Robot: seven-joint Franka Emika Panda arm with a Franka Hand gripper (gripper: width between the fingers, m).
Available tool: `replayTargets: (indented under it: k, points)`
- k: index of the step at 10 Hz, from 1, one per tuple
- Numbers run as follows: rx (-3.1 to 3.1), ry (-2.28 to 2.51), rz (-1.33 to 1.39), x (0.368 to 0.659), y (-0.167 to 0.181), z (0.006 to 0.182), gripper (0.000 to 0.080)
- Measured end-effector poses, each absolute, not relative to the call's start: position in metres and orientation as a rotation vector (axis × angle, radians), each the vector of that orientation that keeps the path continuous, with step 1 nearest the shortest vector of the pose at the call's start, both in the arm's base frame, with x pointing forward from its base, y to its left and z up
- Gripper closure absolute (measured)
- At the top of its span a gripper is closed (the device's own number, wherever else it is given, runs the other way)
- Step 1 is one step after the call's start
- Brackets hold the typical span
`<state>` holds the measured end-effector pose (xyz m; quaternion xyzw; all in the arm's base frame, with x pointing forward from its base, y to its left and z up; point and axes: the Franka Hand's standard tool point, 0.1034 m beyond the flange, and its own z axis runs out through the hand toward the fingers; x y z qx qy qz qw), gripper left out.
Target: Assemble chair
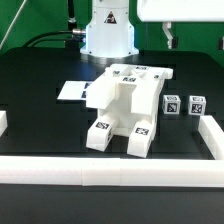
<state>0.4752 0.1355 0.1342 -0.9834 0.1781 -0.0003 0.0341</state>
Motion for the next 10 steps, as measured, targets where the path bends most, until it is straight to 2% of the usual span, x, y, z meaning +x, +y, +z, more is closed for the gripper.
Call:
replayTargets:
  k: [3, 7, 10]
  points:
    - [-3.016, 0.565, 0.025, 0.44, 0.147, 0.113, 0.015]
    - [-3.014, 0.589, 0.029, 0.438, 0.148, 0.111, 0.015]
    - [-3.032, 0.561, 0.044, 0.409, 0.154, 0.097, 0.015]
